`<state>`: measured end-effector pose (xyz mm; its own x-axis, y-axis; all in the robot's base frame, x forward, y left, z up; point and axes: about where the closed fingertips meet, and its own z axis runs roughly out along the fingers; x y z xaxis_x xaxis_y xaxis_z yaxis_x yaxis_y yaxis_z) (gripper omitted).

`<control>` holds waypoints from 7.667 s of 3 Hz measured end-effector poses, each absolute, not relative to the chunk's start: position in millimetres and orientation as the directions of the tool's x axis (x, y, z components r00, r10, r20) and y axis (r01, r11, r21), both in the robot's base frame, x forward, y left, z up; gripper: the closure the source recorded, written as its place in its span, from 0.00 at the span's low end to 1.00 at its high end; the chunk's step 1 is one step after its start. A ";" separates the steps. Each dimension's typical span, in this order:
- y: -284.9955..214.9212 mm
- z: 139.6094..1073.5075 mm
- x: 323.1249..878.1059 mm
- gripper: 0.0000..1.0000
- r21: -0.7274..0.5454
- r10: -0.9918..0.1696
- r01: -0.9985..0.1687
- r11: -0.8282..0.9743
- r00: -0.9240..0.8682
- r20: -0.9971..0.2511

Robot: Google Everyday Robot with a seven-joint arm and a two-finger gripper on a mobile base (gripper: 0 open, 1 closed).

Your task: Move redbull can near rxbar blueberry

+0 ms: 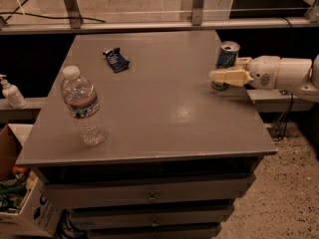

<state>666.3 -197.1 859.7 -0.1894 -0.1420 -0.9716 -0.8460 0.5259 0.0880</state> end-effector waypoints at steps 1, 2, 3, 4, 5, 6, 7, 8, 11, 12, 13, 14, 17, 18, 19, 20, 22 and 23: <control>-187.2 865.5 664.3 0.64 0.077 -0.144 -0.864 0.498 -0.170 -0.975; -160.4 877.5 658.0 0.87 0.067 -0.144 -0.887 0.456 -0.148 -0.978; -114.3 889.3 649.8 1.00 0.057 -0.146 -0.915 0.399 -0.125 -0.981; -114.3 889.3 649.8 1.00 0.057 -0.146 -0.915 0.399 -0.125 -0.981; -91.6 889.1 663.1 1.00 0.034 -0.152 -0.924 0.381 -0.099 -0.983; -65.9 892.2 687.5 1.00 -0.002 -0.153 -0.925 0.381 -0.061 -0.986; -44.5 899.0 710.7 1.00 -0.028 -0.131 -0.921 0.389 -0.025 -0.991; -21.4 901.2 728.6 1.00 -0.041 -0.113 -0.922 0.385 -0.003 -0.994; 35.8 882.5 748.3 1.00 -0.030 -0.106 -0.942 0.334 -0.006 -0.994; 49.4 875.2 747.9 1.00 -0.020 -0.105 -0.949 0.316 -0.014 -0.994; 61.4 871.2 748.3 1.00 -0.012 -0.100 -0.954 0.300 -0.018 -0.995; 72.6 867.4 750.2 1.00 -0.007 -0.103 -0.959 0.282 -0.023 -0.994; 77.2 856.9 749.3 0.28 0.016 -0.133 -0.961 0.277 -0.055 -0.990; 77.2 857.2 749.3 0.06 0.016 -0.133 -0.961 0.277 -0.055 -0.990; 74.7 848.0 746.0 0.00 0.027 -0.140 -0.959 0.281 -0.069 -0.988; 61.9 846.6 742.5 0.00 0.020 -0.138 -0.958 0.285 -0.062 -0.989; -4.0 869.3 743.3 0.00 -0.066 -0.135 -0.938 0.339 0.021 -0.991; -42.0 887.8 739.6 0.00 -0.107 -0.145 -0.916 0.387 0.055 -0.988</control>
Offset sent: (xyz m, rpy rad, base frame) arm -0.0183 0.0660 0.0337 0.0207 -0.0505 0.1313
